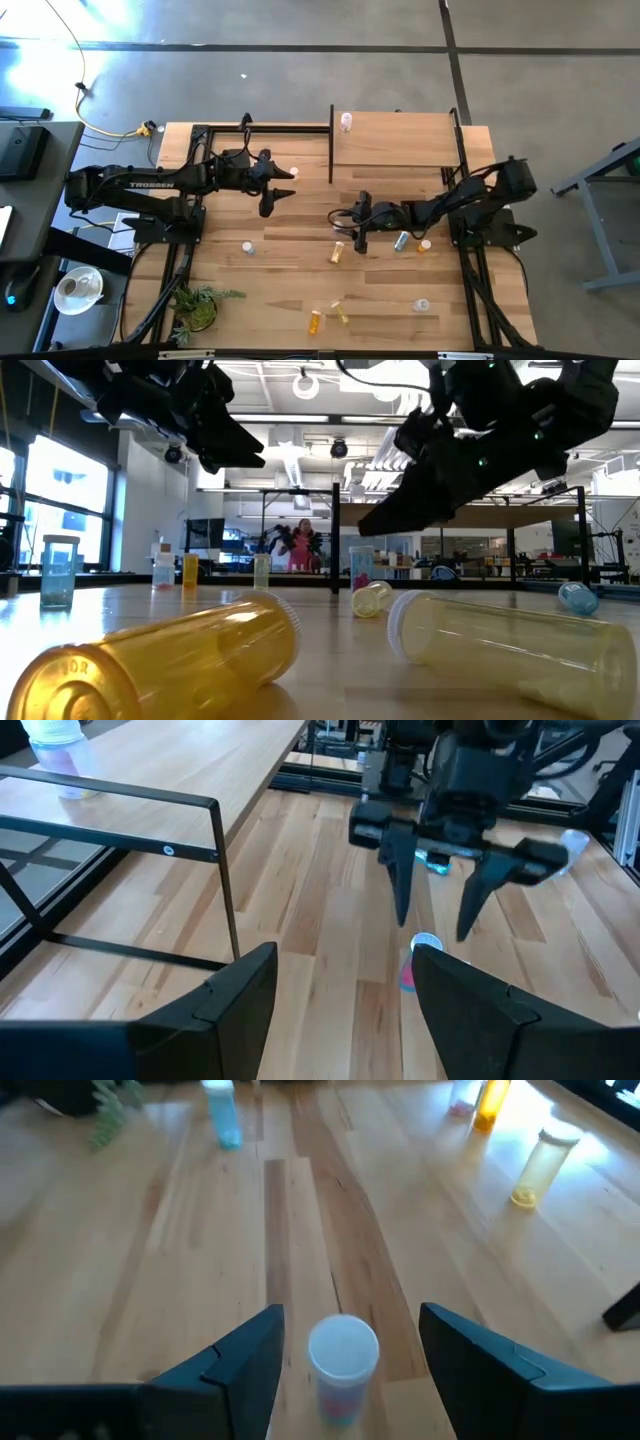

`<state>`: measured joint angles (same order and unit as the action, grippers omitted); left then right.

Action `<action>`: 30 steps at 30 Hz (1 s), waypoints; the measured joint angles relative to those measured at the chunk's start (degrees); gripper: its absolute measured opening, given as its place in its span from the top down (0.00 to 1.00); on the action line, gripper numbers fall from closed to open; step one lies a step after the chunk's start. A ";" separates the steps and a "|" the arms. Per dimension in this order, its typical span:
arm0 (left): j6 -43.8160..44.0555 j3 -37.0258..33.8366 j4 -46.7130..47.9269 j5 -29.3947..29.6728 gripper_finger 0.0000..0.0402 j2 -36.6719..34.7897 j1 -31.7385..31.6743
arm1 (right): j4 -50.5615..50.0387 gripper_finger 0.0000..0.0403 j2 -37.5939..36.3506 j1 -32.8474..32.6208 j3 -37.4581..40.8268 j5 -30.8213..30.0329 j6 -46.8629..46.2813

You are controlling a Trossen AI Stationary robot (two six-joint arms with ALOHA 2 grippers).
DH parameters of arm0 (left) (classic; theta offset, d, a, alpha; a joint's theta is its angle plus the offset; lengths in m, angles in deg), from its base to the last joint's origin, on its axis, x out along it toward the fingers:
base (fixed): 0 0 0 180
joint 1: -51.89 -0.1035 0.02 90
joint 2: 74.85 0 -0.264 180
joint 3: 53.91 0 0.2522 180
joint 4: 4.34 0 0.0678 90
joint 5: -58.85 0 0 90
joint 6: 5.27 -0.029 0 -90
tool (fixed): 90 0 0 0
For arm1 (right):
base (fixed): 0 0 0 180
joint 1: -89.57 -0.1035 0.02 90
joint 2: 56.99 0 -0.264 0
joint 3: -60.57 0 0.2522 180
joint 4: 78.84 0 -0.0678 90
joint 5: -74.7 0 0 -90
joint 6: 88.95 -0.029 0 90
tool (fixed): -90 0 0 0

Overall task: Pick and place medicine bottles onto shelf by color
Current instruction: Put the middle blue pill bottle on the shelf

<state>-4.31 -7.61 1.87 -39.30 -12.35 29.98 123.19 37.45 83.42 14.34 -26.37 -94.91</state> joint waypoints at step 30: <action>-0.07 0.02 0.02 0.23 0.45 0.04 -0.02 | -6.91 0.66 5.52 0.02 -5.47 0.55 -0.59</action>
<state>-4.38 -7.59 1.89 -39.07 -12.30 29.96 116.28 42.97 83.44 8.87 -25.82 -95.50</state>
